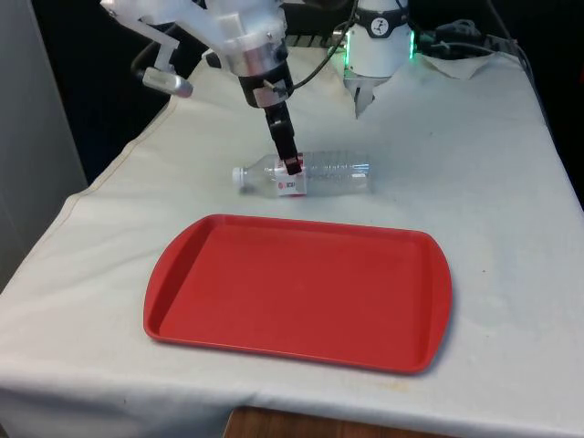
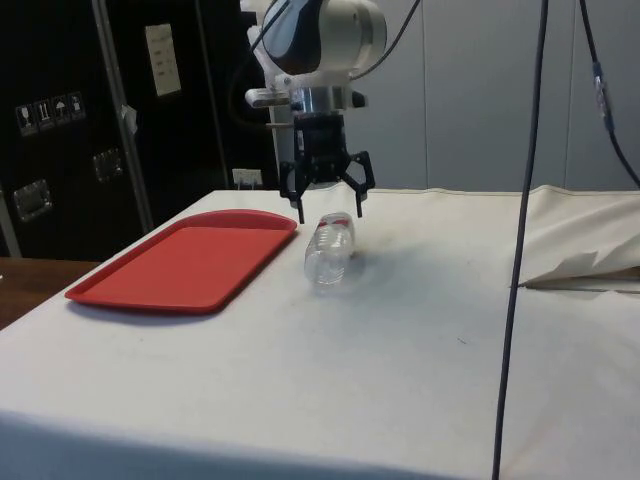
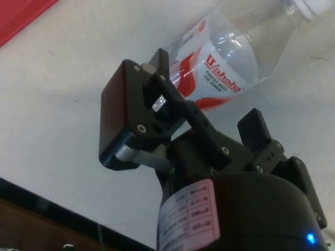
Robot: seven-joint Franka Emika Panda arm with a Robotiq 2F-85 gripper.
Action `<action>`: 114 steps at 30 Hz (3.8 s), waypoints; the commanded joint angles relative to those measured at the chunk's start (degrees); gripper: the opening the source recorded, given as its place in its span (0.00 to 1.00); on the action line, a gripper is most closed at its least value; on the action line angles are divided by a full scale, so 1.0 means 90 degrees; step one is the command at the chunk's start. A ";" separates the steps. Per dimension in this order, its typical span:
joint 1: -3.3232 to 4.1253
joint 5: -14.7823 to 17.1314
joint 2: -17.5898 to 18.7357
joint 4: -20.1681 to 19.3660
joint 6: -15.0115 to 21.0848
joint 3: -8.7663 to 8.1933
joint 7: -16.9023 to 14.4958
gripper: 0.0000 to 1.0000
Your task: Place the bottle upright on the tray.
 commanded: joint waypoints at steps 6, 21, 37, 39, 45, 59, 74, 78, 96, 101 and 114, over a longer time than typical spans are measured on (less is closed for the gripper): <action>-0.0102 0.0293 0.0064 0.0140 -0.0255 -0.0051 -0.0280 1.00; -0.0172 0.0879 0.0439 0.0624 -0.0885 -0.0376 -0.0847 1.00; -0.0242 0.1471 0.1006 0.1235 -0.1560 -0.0719 -0.1311 1.00; -0.0261 0.1585 0.1140 0.1362 -0.1687 -0.0783 -0.1381 1.00; -0.0274 0.1833 0.1350 0.1547 -0.1910 -0.0872 -0.1509 1.00; -0.0236 0.2069 0.1509 0.1668 -0.2152 -0.1006 -0.1662 1.00; -0.0267 0.2400 0.1770 0.1725 -0.2330 -0.0987 -0.1916 1.00; -0.0274 0.2483 0.1859 0.1763 -0.2387 -0.0987 -0.1961 1.00; -0.0204 0.2597 0.1954 0.1783 -0.2464 -0.1044 -0.2005 1.00; -0.0204 0.2597 0.1954 0.1783 -0.2464 -0.1044 -0.2005 0.98; -0.0191 0.2604 0.1961 0.1795 -0.2502 -0.1063 -0.2012 0.28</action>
